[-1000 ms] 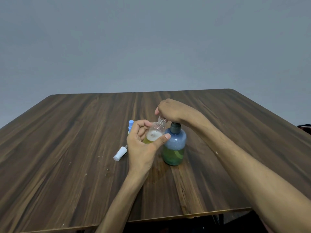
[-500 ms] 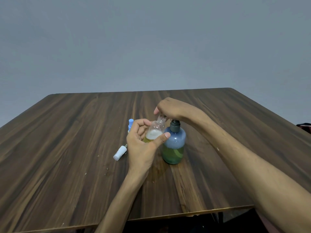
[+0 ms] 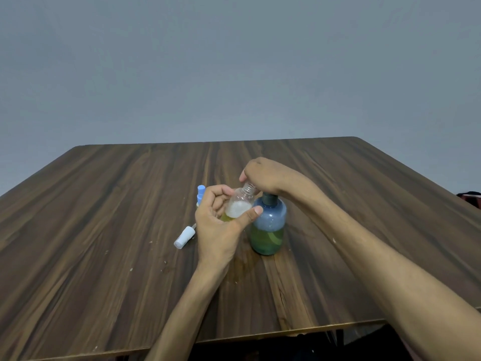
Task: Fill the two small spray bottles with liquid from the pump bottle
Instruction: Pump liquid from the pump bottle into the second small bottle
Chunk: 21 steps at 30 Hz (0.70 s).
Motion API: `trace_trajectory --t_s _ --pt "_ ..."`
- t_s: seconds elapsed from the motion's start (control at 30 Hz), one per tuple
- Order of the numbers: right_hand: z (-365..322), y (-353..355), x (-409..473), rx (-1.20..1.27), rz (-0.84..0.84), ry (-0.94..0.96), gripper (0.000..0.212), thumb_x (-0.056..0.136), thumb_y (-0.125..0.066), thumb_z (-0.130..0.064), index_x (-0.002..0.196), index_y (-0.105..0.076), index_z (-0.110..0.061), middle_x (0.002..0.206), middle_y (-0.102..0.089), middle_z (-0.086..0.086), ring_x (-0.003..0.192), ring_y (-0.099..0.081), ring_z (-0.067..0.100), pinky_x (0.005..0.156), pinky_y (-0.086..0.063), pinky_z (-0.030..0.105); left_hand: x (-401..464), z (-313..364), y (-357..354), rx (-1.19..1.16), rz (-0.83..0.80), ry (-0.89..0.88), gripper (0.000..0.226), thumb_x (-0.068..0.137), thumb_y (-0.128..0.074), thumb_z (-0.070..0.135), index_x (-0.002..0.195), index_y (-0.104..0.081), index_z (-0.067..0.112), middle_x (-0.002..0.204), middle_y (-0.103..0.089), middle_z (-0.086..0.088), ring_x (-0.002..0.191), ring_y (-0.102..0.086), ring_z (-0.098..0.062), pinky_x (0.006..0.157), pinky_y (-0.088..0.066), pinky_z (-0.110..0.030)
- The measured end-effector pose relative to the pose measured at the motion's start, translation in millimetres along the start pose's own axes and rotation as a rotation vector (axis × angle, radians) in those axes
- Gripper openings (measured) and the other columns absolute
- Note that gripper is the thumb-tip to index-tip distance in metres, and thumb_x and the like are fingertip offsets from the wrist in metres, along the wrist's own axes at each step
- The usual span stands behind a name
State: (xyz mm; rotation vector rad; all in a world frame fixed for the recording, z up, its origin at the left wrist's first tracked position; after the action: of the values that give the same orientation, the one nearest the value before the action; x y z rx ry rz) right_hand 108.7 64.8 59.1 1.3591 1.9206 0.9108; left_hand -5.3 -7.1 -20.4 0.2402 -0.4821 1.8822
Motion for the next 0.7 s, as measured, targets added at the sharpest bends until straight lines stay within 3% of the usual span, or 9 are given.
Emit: trace_trajectory --t_s 0.1,0.2,0.3,0.4,0.57,0.7 --pt "-6.2 5.8 0.4 0.033 0.022 0.013 0.043 0.098 -0.035 -0.015 0.118 -0.069 0.003 0.117 -0.072 0.017 0.111 -0.067 0.037 0.102 -0.052 0.051 -0.4 0.1 0.1 0.003 -0.004 -0.007 0.056 0.062 -0.099 0.003 0.102 -0.062 0.013 0.097 -0.079 0.005 0.095 -0.076 -0.01 0.082 -0.059 -0.023" --pt "-6.2 4.6 3.7 0.014 0.017 0.011 0.043 0.099 -0.034 -0.012 0.12 -0.067 0.006 0.117 -0.071 0.02 0.113 -0.065 0.038 0.104 -0.05 0.051 0.7 -1.3 1.7 0.008 0.012 0.001 0.054 0.06 -0.096 0.01 0.102 -0.062 0.013 0.098 -0.078 0.002 0.095 -0.076 -0.013 0.085 -0.061 -0.028" --pt "-1.1 1.9 3.1 0.003 0.008 -0.003 0.041 0.1 -0.036 -0.016 0.116 -0.071 -0.002 0.115 -0.072 0.016 0.107 -0.068 0.032 0.102 -0.052 0.046 1.4 -3.4 0.6 0.016 -0.002 0.004 0.055 0.064 -0.098 -0.003 0.103 -0.062 0.011 0.096 -0.079 0.006 0.094 -0.076 -0.011 0.083 -0.06 -0.025" --pt "-3.0 3.7 3.9 0.038 0.013 0.015 0.043 0.099 -0.036 -0.012 0.12 -0.069 0.005 0.116 -0.073 0.021 0.106 -0.069 0.038 0.098 -0.053 0.048 0.6 -4.7 0.4 0.022 -0.012 0.002 0.052 0.066 -0.095 -0.007 0.102 -0.061 0.01 0.093 -0.078 0.01 0.092 -0.075 -0.007 0.082 -0.059 -0.023" --pt "-0.3 2.2 3.0 0.0 0.01 0.001 0.044 0.099 -0.033 -0.019 0.116 -0.071 -0.003 0.115 -0.072 0.013 0.103 -0.07 0.032 0.1 -0.053 0.045 1.1 -3.2 0.8 0.017 -0.003 0.005 0.055 0.063 -0.099 0.004 0.103 -0.063 0.013 0.101 -0.078 0.002 0.099 -0.076 -0.015 0.087 -0.06 -0.03" --pt "-3.9 6.5 2.9 0.025 0.015 0.022 0.045 0.1 -0.032 -0.014 0.119 -0.069 0.004 0.113 -0.073 0.018 0.108 -0.068 0.035 0.098 -0.052 0.046 0.5 -1.2 -0.2 0.004 0.002 -0.003 0.055 0.059 -0.097 0.015 0.102 -0.063 0.015 0.103 -0.078 -0.001 0.101 -0.076 -0.016 0.088 -0.06 -0.03"
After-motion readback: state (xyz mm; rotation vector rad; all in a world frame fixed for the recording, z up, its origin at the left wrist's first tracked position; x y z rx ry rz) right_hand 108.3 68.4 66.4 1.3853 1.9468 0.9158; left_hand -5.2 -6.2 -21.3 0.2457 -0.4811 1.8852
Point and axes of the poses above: each hand's wrist, its own x-axis towards the middle knuckle, its own y-axis out of the back of the hand, z = x × y, the point moved 7 cm from there along x, towards the middle knuckle
